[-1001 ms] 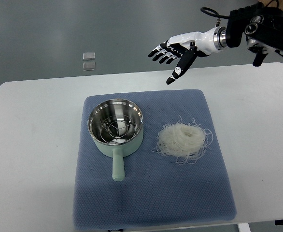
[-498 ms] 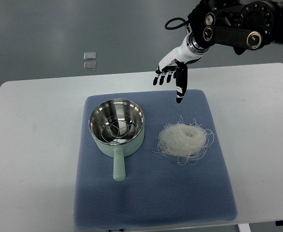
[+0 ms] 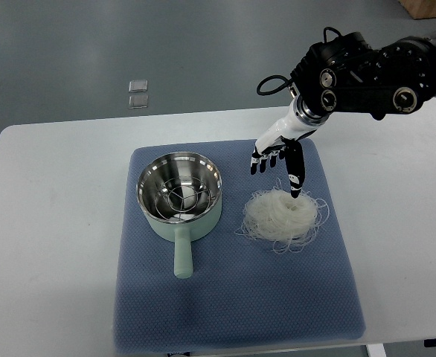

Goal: Put vermicelli into pot with right hand
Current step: 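Lower the right hand onto the vermicelli and close fingers around it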

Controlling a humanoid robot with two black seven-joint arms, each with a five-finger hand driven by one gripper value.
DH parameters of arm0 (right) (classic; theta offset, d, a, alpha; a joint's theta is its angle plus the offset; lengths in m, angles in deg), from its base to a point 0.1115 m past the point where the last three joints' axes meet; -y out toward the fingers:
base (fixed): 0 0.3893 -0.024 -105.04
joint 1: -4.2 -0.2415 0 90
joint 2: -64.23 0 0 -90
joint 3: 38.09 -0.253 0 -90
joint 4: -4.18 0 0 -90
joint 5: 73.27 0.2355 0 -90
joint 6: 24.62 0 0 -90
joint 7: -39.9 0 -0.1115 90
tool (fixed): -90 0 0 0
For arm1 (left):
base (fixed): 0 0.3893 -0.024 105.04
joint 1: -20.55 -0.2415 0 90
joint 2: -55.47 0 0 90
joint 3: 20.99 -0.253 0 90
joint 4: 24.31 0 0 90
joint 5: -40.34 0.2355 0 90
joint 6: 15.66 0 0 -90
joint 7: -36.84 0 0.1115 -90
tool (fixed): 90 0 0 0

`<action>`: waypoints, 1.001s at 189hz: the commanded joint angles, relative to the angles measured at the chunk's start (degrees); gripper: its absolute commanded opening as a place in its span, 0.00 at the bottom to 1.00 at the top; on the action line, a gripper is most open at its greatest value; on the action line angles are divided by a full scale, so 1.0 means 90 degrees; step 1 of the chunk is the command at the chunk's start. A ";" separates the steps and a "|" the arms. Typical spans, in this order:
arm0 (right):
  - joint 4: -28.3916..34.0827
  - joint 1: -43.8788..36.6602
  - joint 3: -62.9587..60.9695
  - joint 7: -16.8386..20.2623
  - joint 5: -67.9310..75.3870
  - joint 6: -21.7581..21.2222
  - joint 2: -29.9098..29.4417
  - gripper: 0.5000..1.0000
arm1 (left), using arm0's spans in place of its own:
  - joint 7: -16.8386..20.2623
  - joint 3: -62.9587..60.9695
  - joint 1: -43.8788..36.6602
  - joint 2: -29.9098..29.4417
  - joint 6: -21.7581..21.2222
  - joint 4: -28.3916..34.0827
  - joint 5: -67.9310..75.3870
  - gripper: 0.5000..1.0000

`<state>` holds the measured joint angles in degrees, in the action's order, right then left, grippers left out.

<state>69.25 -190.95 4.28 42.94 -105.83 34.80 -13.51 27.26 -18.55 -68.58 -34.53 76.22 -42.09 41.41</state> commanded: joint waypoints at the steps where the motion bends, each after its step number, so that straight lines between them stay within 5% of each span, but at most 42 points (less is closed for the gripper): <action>1: 0.0114 0.0004 -0.0001 0.0238 -0.0025 0.0106 0.0113 0.86 | -0.0010 0.0002 0.0000 0.0000 0.0006 0.0003 0.0008 1.00; 118: 0.0543 0.0990 -0.0215 0.0229 -0.0034 0.1552 0.0513 0.86 | -0.0010 0.0002 0.0000 0.0000 -0.0003 0.0120 -0.0012 1.00; 189: 0.0543 0.1527 -0.0713 0.0219 -0.0025 0.1503 0.0592 0.86 | -0.0010 0.0022 0.0000 0.0000 -0.0013 0.0130 -0.0012 1.00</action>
<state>74.19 -178.92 -0.59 44.92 -106.07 48.37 -8.30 27.17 -18.39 -68.58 -34.53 76.11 -41.00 41.30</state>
